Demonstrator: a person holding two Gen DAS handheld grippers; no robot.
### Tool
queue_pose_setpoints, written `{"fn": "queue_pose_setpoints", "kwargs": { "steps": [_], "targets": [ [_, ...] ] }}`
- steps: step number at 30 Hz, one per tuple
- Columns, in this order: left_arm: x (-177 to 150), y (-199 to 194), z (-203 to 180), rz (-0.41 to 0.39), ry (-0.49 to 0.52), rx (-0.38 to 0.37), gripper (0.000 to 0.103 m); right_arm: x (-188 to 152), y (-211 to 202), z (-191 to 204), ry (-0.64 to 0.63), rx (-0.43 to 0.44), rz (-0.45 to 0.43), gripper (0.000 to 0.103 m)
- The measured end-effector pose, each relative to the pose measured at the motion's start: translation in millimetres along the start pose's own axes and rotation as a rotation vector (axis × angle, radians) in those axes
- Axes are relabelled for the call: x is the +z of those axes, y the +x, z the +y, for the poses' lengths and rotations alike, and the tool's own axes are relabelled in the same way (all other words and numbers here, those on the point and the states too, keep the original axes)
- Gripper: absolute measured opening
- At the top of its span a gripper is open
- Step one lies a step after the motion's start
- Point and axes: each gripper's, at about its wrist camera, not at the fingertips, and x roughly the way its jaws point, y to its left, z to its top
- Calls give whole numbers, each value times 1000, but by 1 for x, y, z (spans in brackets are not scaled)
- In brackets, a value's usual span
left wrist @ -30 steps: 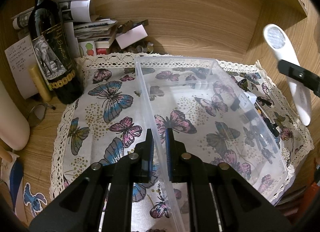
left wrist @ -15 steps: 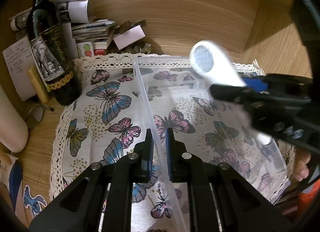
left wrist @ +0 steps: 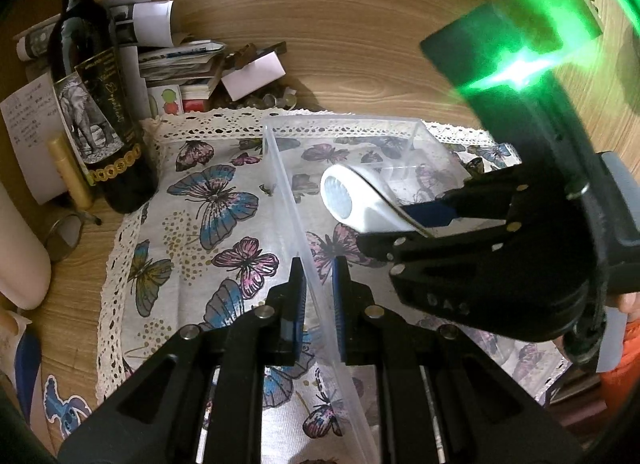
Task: Organize rigid objects
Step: 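Carry the white device into the clear box and open the right gripper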
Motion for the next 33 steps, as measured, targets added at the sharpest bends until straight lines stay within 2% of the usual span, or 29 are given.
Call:
{"fn": "queue_pose_setpoints", "kwargs": {
  "steps": [3, 13, 15, 19, 24, 29, 33],
  "targets": [
    [0, 1, 0, -1, 2, 1, 13, -1, 2, 0, 1, -3, 7, 29],
    [1, 0, -1, 2, 6, 11, 13, -9, -37, -11, 26, -33, -123, 32],
    [1, 1, -2, 3, 7, 12, 13, -11, -46, -14, 42, -37, -152, 39],
    [1, 1, -3, 4, 9, 19, 13, -18, -68, -25, 73, -73, -222, 46],
    [2, 2, -3, 8, 10, 21, 13, -36, -94, -46, 142, -123, -302, 60],
    [2, 2, -4, 9, 18, 29, 13, -59, -109, -76, 229, -195, -322, 63],
    [2, 2, -4, 9, 17, 29, 13, -76, -109, -106, 297, -263, -306, 65]
  ]
}}
